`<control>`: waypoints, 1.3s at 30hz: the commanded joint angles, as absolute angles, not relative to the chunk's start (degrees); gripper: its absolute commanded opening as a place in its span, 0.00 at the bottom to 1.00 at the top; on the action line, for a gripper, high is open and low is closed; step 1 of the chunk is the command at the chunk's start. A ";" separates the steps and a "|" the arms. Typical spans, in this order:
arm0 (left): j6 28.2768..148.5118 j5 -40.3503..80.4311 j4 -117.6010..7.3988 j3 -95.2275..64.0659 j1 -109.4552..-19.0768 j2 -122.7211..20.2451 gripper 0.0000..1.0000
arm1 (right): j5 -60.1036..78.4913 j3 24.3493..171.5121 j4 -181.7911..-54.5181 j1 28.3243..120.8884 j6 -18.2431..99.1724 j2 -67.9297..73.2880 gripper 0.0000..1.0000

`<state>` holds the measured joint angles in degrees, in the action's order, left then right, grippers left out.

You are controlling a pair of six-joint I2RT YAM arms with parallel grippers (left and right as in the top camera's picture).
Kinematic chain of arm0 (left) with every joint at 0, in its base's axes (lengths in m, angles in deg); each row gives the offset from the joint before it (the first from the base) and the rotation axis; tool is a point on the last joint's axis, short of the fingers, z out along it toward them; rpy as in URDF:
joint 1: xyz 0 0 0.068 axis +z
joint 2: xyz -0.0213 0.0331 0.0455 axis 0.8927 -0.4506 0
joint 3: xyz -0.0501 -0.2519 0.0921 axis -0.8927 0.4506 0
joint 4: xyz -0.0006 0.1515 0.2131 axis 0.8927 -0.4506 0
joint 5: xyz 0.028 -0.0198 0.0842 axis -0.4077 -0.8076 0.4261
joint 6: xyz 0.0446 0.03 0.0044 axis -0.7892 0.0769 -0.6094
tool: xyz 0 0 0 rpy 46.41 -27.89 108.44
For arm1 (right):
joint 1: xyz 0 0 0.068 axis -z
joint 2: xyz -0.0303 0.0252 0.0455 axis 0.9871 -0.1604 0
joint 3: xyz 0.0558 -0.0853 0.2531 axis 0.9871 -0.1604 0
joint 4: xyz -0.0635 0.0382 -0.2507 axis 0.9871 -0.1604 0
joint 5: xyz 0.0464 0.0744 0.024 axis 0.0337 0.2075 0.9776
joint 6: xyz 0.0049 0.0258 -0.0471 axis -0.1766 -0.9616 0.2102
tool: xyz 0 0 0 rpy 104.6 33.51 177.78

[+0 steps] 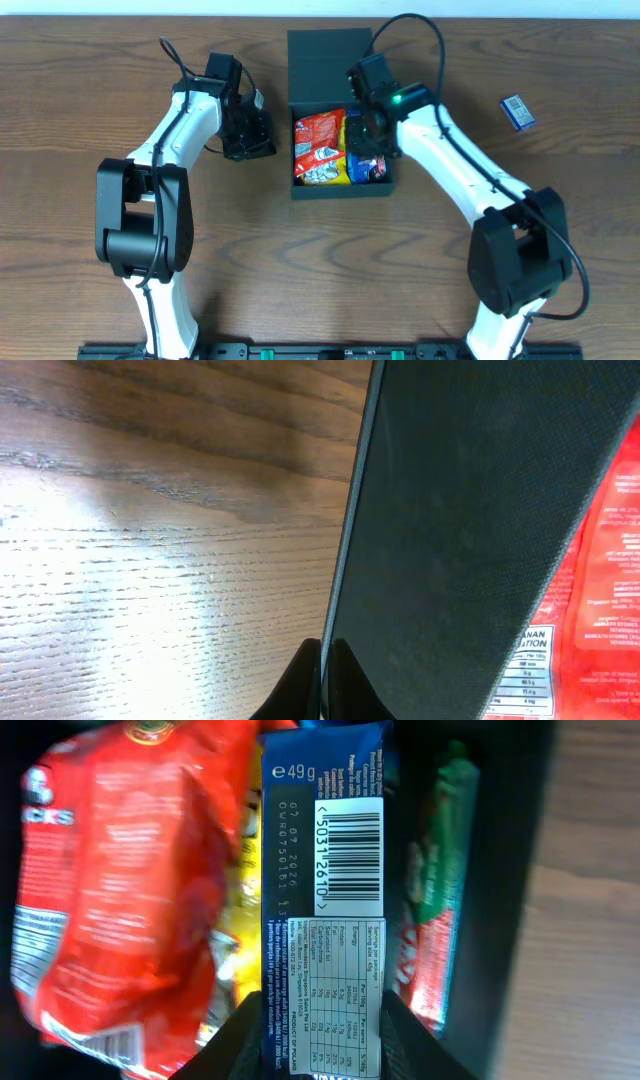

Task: Pack container
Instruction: 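Lower the green bar into the box's right edge and release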

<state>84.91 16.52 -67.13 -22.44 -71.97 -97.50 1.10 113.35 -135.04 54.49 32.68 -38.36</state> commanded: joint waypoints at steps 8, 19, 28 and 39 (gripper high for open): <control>83.88 16.72 -67.61 -22.16 -72.12 -98.35 0.06 | -3.63 108.61 -131.15 54.49 29.10 -38.66 0.01; 83.86 16.74 -67.88 -22.16 -72.12 -98.35 0.06 | -1.40 108.59 -128.72 54.29 30.24 -40.11 0.01; 83.86 16.74 -67.79 -22.16 -72.12 -98.35 0.06 | -1.40 108.59 -127.13 53.37 31.35 -40.13 0.36; 83.86 16.76 -67.75 -22.16 -72.12 -98.35 0.06 | 0.09 108.59 -126.01 52.83 32.40 -40.13 0.58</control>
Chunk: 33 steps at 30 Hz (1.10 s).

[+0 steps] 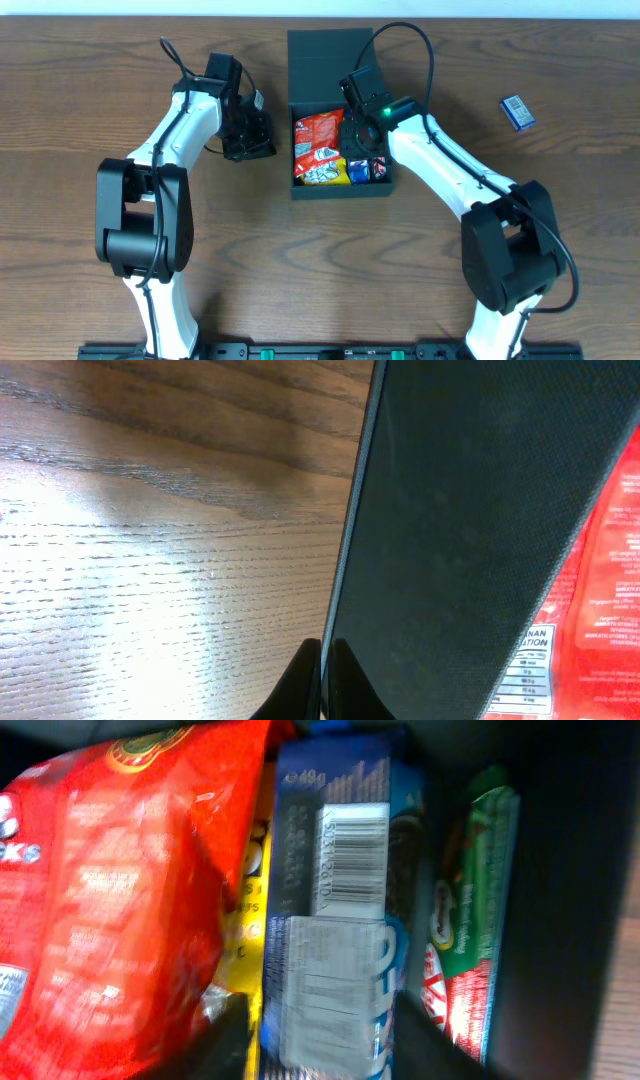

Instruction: Pack container

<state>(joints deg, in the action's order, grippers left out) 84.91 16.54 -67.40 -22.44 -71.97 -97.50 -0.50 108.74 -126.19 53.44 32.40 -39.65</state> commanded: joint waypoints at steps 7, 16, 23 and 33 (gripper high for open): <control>83.84 16.76 -67.77 -22.16 -72.12 -98.35 0.06 | 0.09 109.07 -126.62 53.11 32.36 -39.52 0.91; 83.86 16.76 -67.75 -22.16 -72.12 -98.35 0.06 | -7.89 115.12 -129.71 55.67 35.15 -26.77 0.77; 83.86 16.76 -67.77 -22.16 -72.15 -98.35 0.06 | -17.13 114.29 -130.97 66.16 46.87 -25.94 0.68; 83.86 16.74 -68.05 -22.16 -72.15 -98.35 0.06 | -14.77 114.16 -127.70 86.59 63.81 -41.29 0.89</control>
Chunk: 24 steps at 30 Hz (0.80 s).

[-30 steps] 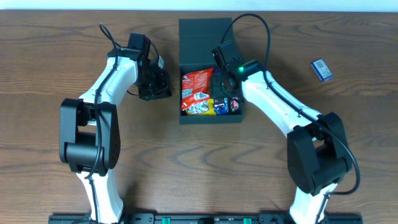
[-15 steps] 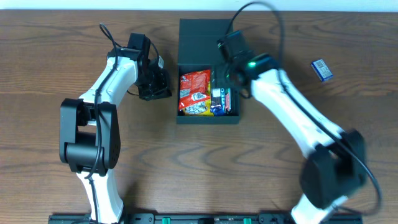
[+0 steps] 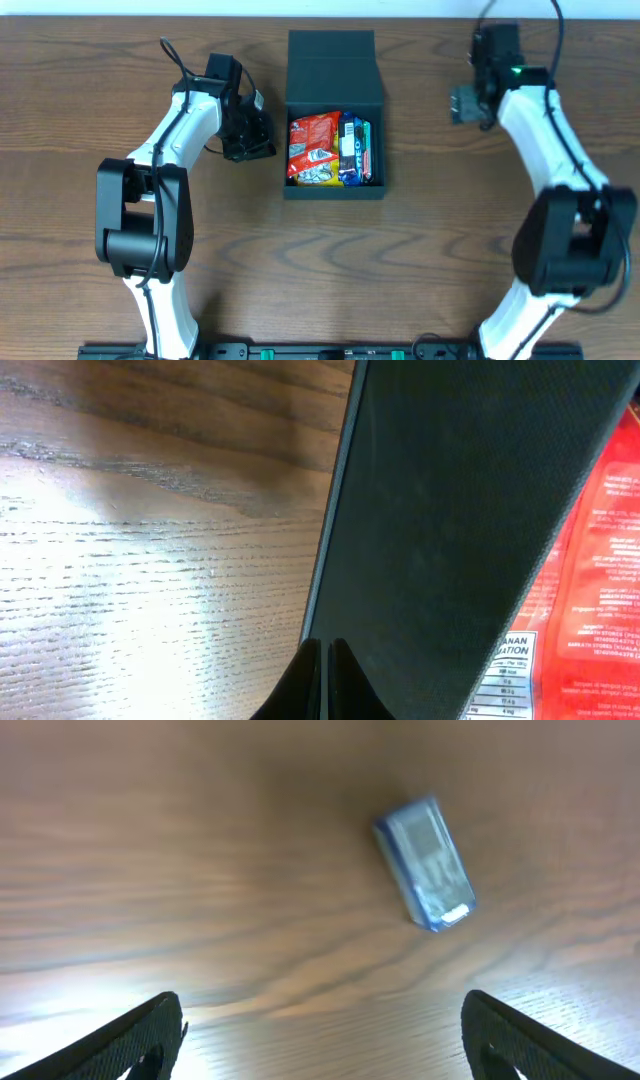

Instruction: Pack container

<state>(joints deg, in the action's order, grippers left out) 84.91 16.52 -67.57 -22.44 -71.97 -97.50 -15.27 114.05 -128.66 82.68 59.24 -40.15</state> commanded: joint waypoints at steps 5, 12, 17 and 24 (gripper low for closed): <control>83.86 16.74 -68.44 -22.16 -72.15 -98.35 0.06 | -6.40 114.16 -121.92 94.46 63.90 -43.69 0.96; 83.88 16.74 -69.91 -22.16 -72.15 -98.35 0.06 | 5.58 114.75 -111.32 98.20 66.30 -47.62 0.99; 83.90 16.74 -71.13 -22.16 -72.15 -98.35 0.06 | 6.69 118.55 -109.71 98.16 67.09 -53.50 0.99; 84.12 16.74 -71.99 -22.16 -72.15 -98.35 0.06 | 7.43 121.81 -111.17 98.09 69.27 -57.48 0.99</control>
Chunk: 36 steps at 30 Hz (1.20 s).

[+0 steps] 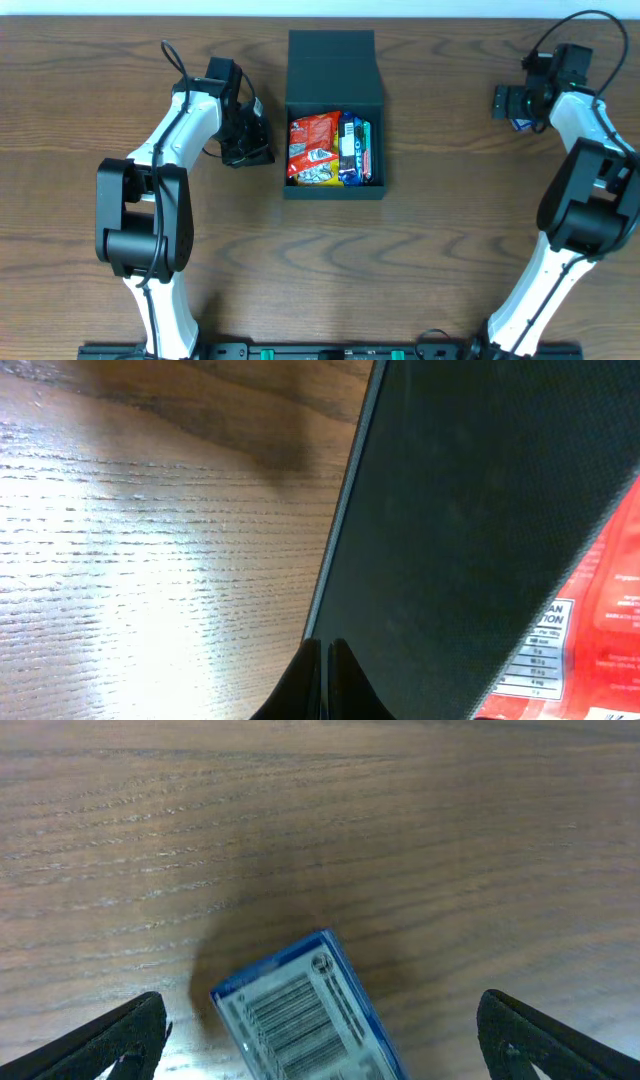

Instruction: Pack container

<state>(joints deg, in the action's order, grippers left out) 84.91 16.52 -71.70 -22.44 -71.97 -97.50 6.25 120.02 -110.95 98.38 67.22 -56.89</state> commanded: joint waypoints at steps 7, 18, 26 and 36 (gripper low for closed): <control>84.12 16.74 -71.37 -22.16 -72.15 -98.35 0.06 | 6.98 121.79 -115.65 97.76 71.20 -58.29 0.87; 84.14 16.72 -70.98 -22.16 -72.15 -98.35 0.06 | 5.03 121.79 -119.96 97.24 70.58 -58.68 0.52; 84.14 16.72 -70.98 -22.16 -72.15 -98.35 0.06 | 5.01 121.79 -120.31 96.32 66.78 -58.68 0.41; 84.12 16.72 -70.67 -22.16 -72.15 -98.35 0.06 | 5.29 122.05 -120.33 94.62 61.05 -58.49 0.28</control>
<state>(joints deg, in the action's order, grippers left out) 84.91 16.52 -70.67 -22.44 -71.97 -97.50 4.90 121.61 -119.91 96.23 63.83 -57.42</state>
